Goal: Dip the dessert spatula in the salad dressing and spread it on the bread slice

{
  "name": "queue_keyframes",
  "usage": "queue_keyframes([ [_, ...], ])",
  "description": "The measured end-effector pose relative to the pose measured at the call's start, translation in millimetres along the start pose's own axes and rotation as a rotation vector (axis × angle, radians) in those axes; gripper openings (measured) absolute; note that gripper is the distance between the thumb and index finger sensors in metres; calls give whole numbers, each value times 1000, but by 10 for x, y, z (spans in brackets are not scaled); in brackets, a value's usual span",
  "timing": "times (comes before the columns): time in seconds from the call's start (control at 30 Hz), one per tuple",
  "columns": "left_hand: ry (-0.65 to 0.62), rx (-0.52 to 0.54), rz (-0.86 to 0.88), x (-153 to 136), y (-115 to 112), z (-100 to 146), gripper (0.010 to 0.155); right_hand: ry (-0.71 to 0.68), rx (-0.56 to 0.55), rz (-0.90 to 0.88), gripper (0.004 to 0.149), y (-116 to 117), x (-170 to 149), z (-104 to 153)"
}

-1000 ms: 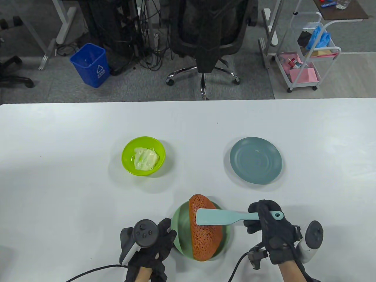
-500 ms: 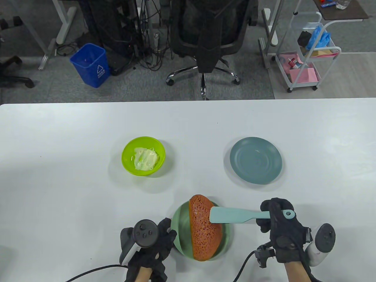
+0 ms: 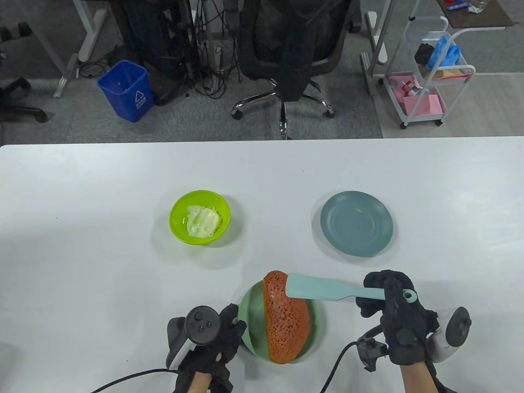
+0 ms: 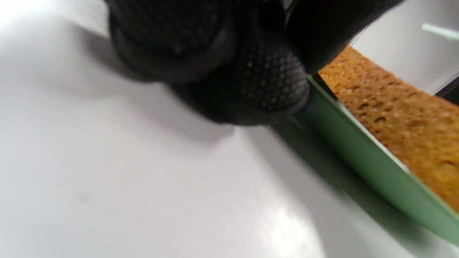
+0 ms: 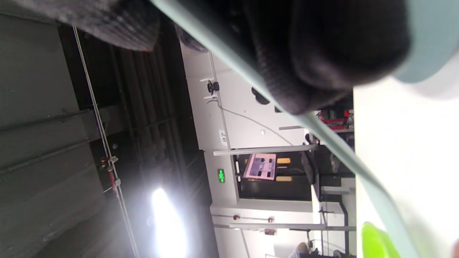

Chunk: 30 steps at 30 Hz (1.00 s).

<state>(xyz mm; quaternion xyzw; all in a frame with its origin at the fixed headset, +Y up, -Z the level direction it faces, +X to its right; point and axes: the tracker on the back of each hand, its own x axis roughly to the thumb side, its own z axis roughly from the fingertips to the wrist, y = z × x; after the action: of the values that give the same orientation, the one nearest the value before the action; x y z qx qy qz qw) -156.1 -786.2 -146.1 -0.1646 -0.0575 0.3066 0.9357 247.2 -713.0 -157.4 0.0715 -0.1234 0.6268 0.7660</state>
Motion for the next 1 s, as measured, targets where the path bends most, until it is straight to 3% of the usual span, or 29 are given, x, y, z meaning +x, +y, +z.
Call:
queue_keyframes([
  [0.2,-5,-4,8,-6,1,2,58,27,39,-56,44,319,47,-210],
  [0.4,-8,-11,22,-18,6,4,58,176,117,-137,46,771,-43,-556],
  [0.6,-8,-24,40,-34,13,-1,58,270,226,-63,49,1184,-201,-842],
  [0.87,-8,-29,48,-40,19,-2,58,373,211,0,50,1639,-447,-1112],
  [1.0,-8,-34,54,-44,22,-5,58,410,255,86,51,1797,-543,-1201],
])
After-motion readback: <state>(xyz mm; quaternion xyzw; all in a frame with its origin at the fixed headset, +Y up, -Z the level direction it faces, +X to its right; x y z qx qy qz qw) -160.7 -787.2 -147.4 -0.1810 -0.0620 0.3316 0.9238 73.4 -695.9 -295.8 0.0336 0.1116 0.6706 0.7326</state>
